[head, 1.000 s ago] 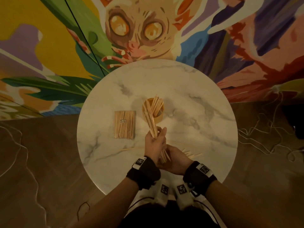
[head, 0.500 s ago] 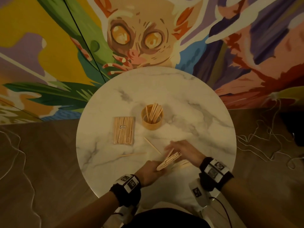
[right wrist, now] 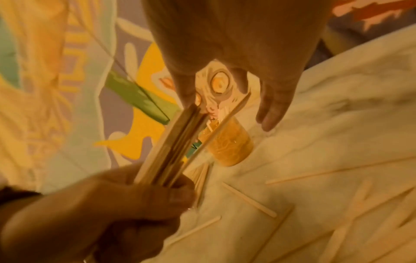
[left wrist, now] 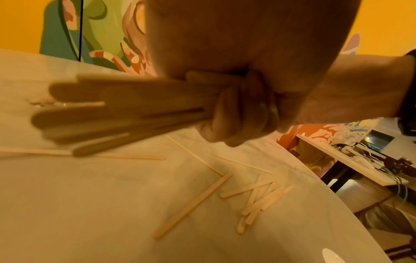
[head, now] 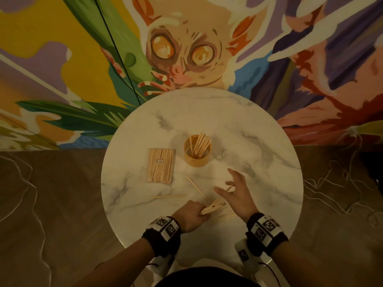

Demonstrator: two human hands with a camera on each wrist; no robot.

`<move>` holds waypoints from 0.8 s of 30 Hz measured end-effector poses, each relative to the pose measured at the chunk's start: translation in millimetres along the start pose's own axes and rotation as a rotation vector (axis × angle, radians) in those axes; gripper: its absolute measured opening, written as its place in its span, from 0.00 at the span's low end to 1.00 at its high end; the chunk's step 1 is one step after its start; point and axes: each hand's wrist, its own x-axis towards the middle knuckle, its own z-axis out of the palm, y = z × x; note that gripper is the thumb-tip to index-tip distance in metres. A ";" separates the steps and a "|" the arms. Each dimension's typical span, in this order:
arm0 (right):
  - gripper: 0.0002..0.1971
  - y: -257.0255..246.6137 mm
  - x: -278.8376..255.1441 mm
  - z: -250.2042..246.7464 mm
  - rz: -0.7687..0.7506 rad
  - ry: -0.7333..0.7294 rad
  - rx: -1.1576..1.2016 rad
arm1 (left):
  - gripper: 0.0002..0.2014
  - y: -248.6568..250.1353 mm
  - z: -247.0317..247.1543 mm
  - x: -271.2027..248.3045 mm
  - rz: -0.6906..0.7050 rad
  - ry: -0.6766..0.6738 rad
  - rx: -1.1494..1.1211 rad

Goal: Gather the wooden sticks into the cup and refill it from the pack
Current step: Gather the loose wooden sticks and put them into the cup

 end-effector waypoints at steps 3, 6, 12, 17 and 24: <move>0.16 0.3 -0.7 2.0 0.022 -0.135 -0.069 | 0.16 -1.0 4.7 0.6 0.022 -0.031 0.068; 0.20 -0.3 -8.2 -1.7 -0.016 -0.402 -0.290 | 0.18 -3.9 7.5 -0.5 -0.015 -0.039 0.111; 0.15 -5.0 -22.8 9.4 0.057 -0.562 -0.088 | 0.20 -4.2 8.1 -2.5 -0.059 -0.037 0.181; 0.06 2.6 -20.6 27.8 0.162 -0.410 0.248 | 0.23 -2.1 4.8 -0.6 -0.041 0.040 -0.025; 0.03 10.0 -12.1 25.7 0.206 -0.425 0.289 | 0.44 -1.2 11.0 -0.4 -0.077 0.011 -0.042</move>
